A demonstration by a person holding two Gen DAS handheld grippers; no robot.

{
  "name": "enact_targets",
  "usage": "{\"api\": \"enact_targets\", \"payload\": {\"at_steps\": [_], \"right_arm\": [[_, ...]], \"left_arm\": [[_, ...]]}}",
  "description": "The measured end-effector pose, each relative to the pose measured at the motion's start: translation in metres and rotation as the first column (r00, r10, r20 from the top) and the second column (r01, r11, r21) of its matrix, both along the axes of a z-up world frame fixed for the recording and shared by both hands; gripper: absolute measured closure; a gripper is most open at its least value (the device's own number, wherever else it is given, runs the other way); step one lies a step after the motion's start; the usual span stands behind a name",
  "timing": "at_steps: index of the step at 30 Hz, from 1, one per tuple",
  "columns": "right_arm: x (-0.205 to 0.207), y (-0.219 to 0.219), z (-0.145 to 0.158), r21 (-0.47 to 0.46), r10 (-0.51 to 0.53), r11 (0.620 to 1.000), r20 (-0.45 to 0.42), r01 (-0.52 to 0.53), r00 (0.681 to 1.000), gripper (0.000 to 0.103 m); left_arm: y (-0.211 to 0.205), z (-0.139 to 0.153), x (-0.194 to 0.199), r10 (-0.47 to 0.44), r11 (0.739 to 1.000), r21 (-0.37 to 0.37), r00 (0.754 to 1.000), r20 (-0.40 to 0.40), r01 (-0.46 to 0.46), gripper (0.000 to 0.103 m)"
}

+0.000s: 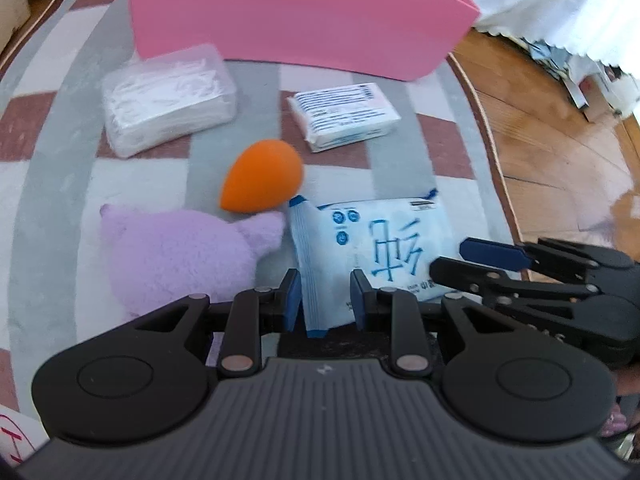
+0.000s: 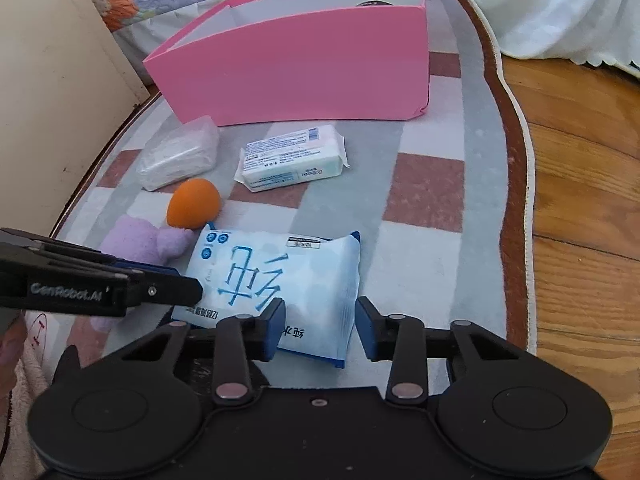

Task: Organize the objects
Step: 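Close the left gripper on the white wet-wipes pack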

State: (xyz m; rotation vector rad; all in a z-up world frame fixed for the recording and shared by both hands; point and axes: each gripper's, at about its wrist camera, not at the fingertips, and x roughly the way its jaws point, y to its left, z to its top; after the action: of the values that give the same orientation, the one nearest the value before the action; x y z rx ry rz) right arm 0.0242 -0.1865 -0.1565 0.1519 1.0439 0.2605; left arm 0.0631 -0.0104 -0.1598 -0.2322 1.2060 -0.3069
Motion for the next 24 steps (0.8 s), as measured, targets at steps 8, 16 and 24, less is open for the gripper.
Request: {"api": "enact_targets", "payload": {"at_steps": [8, 16, 24], "right_arm": [[0.002, -0.002, -0.006, 0.047, -0.003, 0.999, -0.004, 0.003, 1.0, 0.059], [0.008, -0.005, -0.009, 0.078, -0.008, 0.997, -0.033, 0.01, 0.999, 0.055], [0.005, 0.007, -0.005, 0.038, 0.033, 0.999, -0.004, -0.033, 0.999, 0.056]], "left_arm": [[-0.002, -0.005, 0.002, 0.01, 0.999, -0.04, 1.0, -0.007, -0.01, 0.074], [-0.004, -0.008, 0.003, 0.02, 0.999, -0.038, 1.0, 0.001, -0.019, 0.076], [-0.001, -0.01, 0.0, 0.046, 0.994, -0.095, 0.999, -0.002, -0.046, 0.082]]}}
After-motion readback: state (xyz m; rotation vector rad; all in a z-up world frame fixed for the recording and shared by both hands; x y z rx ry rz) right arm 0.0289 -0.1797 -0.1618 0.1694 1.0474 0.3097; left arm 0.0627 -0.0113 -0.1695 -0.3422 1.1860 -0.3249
